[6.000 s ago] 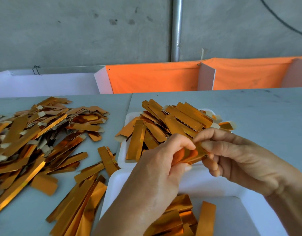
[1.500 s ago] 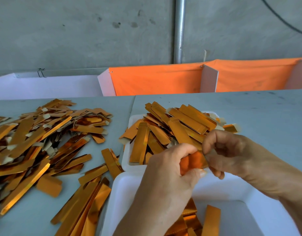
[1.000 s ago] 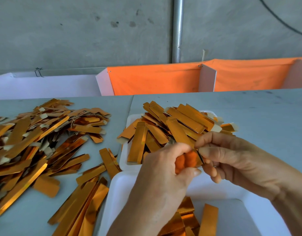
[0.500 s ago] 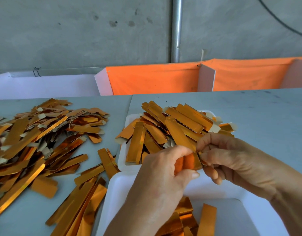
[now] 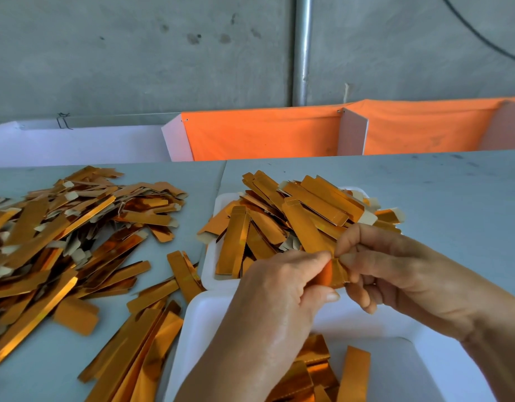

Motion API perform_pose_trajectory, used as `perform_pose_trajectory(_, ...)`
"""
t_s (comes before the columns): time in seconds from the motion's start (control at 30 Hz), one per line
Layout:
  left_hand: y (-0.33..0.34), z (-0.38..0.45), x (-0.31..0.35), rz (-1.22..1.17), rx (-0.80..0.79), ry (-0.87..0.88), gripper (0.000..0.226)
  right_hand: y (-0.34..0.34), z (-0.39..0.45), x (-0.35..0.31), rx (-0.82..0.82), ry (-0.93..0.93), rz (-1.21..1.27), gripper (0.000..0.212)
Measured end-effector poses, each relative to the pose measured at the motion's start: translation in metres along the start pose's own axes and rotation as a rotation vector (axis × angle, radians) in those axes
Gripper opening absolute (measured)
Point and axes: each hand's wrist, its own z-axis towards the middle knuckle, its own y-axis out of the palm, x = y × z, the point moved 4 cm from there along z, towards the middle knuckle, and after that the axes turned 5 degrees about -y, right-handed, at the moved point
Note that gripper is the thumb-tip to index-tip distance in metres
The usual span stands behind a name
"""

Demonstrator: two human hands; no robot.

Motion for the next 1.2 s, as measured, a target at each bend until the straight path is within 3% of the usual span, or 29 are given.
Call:
perform_pose_trajectory(0.23, -0.002, -0.001, -0.004, -0.126, 0.015, -0.047, 0.049, 0.0, 0.005, 0.008, -0.01, -0.035, 0.176, 0.038)
perform_pose_trajectory(0.37, -0.004, 0.0, -0.005, -0.147, 0.009, -0.068, 0.047, 0.002, 0.009, 0.014, 0.001, -0.03, 0.157, 0.027)
perform_pose_trajectory(0.53, -0.003, 0.0, -0.008, -0.273, -0.061, -0.155, 0.046, 0.006, 0.011, 0.021, -0.069, 0.024, 0.293, 0.032)
perform_pose_trajectory(0.73, 0.0, 0.0, -0.016, -0.22, -0.079, -0.232, 0.026, 0.005, 0.013, 0.026, -0.041, 0.07, 0.224, 0.023)
perform_pose_trajectory(0.9, 0.002, 0.0, -0.02, -0.197, -0.107, -0.282, 0.019, 0.006, 0.015, 0.024, 0.1, 0.059, -0.057, 0.021)
perform_pose_trajectory(1.03, 0.008, -0.004, -0.025, -0.137, -0.137, -0.344, 0.043, -0.005, 0.018, 0.02, 0.411, -0.106, -0.75, 0.038)
perform_pose_trajectory(1.1, 0.009, -0.004, -0.026, -0.084, -0.106, -0.338, 0.056, -0.002, 0.022, 0.02, 0.385, -0.139, -0.931, 0.052)
perform_pose_trajectory(1.2, 0.003, -0.002, -0.024, -0.007, -0.024, -0.306, 0.047, 0.005, 0.031, 0.032, 0.246, -0.031, -1.106, 0.072)
